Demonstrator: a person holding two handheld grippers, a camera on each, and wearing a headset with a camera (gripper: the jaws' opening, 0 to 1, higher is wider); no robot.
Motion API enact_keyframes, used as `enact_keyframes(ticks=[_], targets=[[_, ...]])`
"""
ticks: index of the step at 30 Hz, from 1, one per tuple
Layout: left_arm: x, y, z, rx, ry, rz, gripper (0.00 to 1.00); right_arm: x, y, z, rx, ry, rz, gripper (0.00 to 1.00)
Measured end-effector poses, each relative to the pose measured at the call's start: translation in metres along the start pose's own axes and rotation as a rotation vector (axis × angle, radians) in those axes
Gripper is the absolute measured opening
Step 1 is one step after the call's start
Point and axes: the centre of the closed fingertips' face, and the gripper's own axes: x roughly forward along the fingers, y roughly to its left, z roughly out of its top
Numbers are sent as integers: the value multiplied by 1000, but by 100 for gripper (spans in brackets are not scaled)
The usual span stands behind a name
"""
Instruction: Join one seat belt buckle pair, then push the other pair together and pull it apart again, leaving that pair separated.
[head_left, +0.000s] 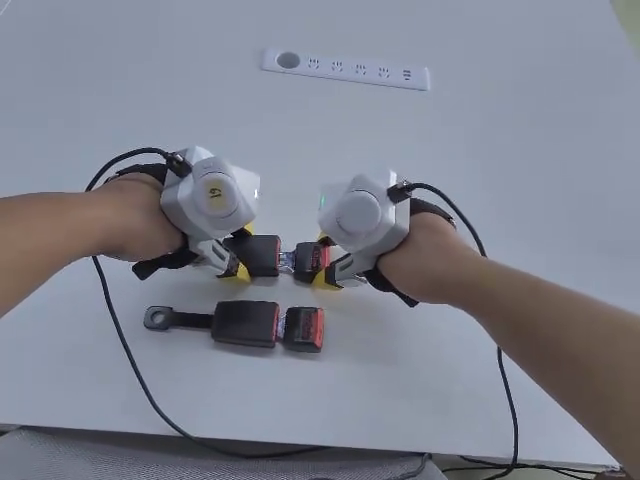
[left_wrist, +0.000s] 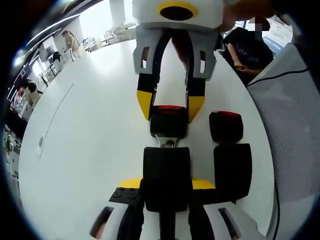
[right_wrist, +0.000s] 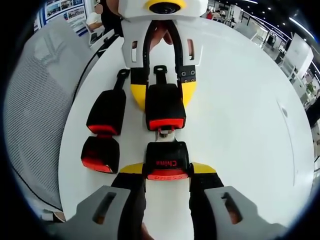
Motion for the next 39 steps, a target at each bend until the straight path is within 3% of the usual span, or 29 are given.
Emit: enact_keyframes(ticks=[13,39], targets=[[0,1,1,-7,0,0,34,-8,-2,-12,-9,-55,-5,32],[0,1,0,-20,18,3,34,-58,0,-105,55,29,-21,33]])
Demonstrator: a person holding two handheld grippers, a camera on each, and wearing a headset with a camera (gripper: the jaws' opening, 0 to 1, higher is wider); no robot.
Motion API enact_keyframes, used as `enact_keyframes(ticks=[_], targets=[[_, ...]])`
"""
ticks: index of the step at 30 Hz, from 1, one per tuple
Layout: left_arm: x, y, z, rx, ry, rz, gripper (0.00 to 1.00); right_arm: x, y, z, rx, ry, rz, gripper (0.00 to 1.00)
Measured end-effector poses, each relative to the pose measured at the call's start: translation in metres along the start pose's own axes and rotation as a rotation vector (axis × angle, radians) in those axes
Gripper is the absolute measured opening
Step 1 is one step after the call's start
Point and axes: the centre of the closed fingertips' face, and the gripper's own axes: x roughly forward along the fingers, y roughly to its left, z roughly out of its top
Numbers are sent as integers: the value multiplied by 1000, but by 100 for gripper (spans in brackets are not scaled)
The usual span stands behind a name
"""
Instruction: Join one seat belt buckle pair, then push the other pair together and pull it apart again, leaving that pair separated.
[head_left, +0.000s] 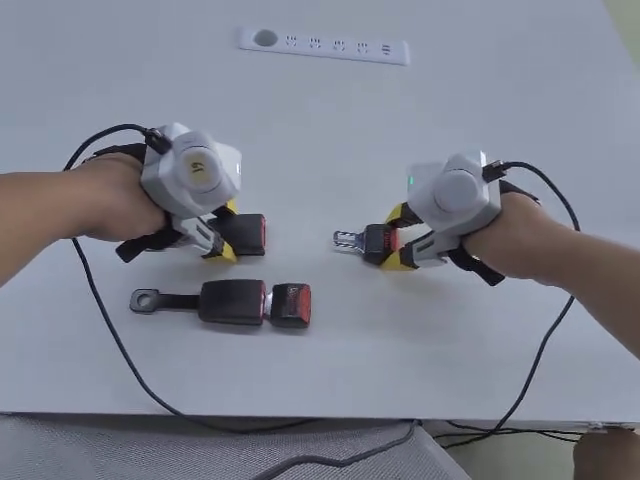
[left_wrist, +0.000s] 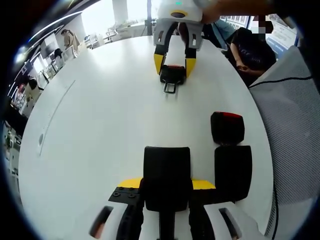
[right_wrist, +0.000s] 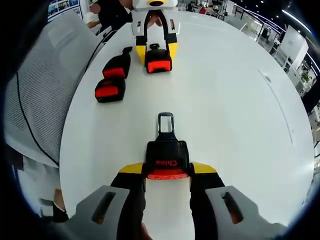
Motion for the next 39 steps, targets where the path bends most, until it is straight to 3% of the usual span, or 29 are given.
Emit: enact_keyframes(ticks=[10,25,29,32,39], targets=[[0,0,0,-2,1,1,35,-12,5,-18,-1,36,10,33],[-1,4,1,14,-9,22,40,-12,4,-17,12,46,11,34],[-1,5,2,24,-20,36,46,-11,7,-14,21,20,-2,39],[-3,4,3,9,-30,56,58,-14,7,-7,27,2,-33,45],[-26,-6,4,-20,-77,94,60,-25,10,7,33,-40,-85,51]])
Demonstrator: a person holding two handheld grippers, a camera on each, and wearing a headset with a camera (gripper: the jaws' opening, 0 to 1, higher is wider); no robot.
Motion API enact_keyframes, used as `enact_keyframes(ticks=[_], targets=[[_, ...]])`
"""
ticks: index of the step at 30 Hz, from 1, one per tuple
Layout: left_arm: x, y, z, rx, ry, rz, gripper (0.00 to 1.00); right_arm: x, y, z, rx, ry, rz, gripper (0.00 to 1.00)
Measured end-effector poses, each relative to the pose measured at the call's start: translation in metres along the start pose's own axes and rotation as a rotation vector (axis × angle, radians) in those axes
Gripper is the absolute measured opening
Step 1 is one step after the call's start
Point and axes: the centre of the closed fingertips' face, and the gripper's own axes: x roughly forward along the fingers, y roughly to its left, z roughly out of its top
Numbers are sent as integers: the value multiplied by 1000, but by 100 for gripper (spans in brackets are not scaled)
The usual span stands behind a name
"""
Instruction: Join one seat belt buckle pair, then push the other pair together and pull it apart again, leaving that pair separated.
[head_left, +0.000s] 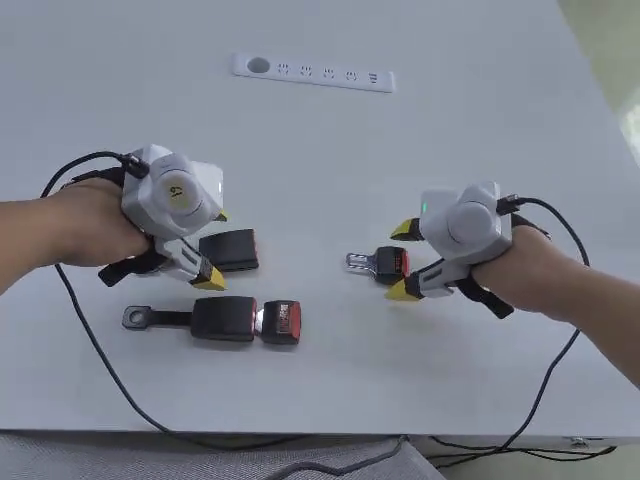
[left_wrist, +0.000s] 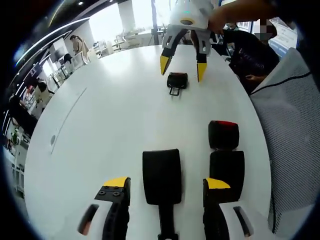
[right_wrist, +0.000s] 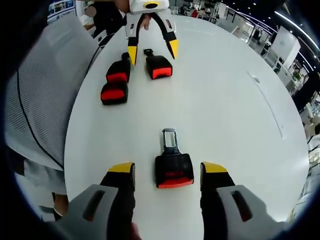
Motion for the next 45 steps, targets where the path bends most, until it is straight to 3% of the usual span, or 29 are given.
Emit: enact_keyframes(ticks=[7,10,14,15,17,18,20,25,26,31,39,45], targets=[[-30,-15,-3,-126,-68,70,66,-7,11,6,94,-46,-69,65],[-43,-24,-5,-163,-95,97,74,-10,21,9,116,-59,-91,74],[-58,-31,-19,-237,-81,154,86,-18,30,14,177,-89,-124,80],[-66,-26,-22,-261,-97,211,93,-20,32,15,190,-99,-126,80],[-74,-29,-27,-301,-118,230,98,-23,33,11,238,-101,-159,81],[-80,-33,-32,-358,-134,237,99,-26,36,12,266,-124,-166,83],[-89,-38,-40,-408,-151,248,100,-29,39,11,297,-138,-170,86],[-100,-49,-56,-440,-144,255,100,-41,47,15,380,-204,-208,98],[-103,-51,-61,-453,-144,260,100,-44,47,13,401,-199,-235,100],[-112,-57,-73,-530,-170,275,100,-51,56,17,417,-221,-246,100],[-117,-62,-87,-576,-179,322,100,-57,63,18,457,-239,-273,100],[-114,-72,-92,-593,-162,314,100,-54,67,13,476,-227,-273,100]])
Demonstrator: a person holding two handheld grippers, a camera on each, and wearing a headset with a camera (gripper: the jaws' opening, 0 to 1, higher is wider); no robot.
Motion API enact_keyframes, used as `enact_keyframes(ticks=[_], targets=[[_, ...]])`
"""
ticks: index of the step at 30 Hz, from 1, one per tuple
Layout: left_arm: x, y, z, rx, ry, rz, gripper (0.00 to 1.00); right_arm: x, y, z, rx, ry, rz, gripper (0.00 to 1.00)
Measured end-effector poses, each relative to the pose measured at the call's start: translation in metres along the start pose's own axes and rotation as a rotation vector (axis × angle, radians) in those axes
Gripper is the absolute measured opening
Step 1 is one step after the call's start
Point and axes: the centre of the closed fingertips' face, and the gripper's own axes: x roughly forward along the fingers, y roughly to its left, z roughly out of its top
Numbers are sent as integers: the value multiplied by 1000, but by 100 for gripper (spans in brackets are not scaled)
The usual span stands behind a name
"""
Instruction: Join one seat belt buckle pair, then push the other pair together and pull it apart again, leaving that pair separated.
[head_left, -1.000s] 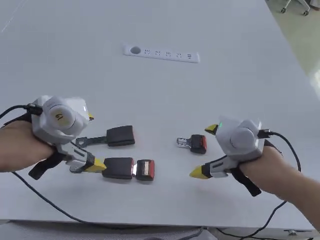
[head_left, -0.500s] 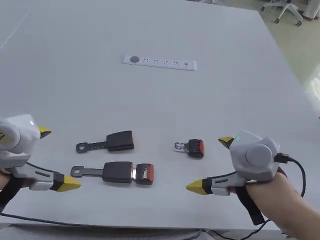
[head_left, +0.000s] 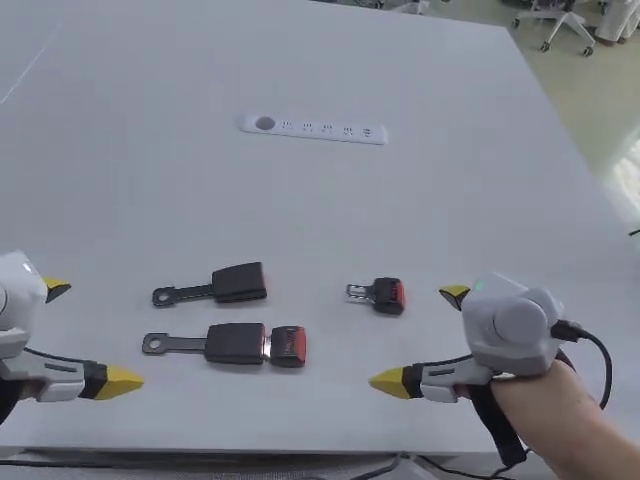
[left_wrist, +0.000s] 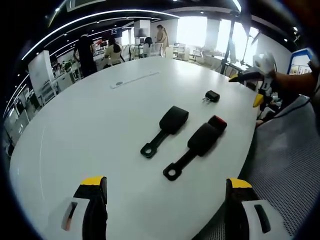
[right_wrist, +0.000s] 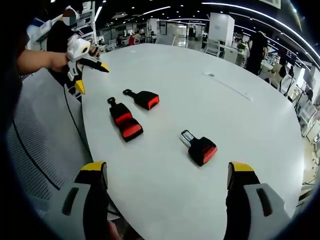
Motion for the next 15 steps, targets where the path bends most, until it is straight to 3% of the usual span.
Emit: enact_keyframes(ticks=[7,15], targets=[[-1,-1,-2,-16,-2,6,100,2,1,-8,-5,14,-7,100],[-2,-1,-3,-25,-4,11,100,3,3,-5,-4,4,-16,100]])
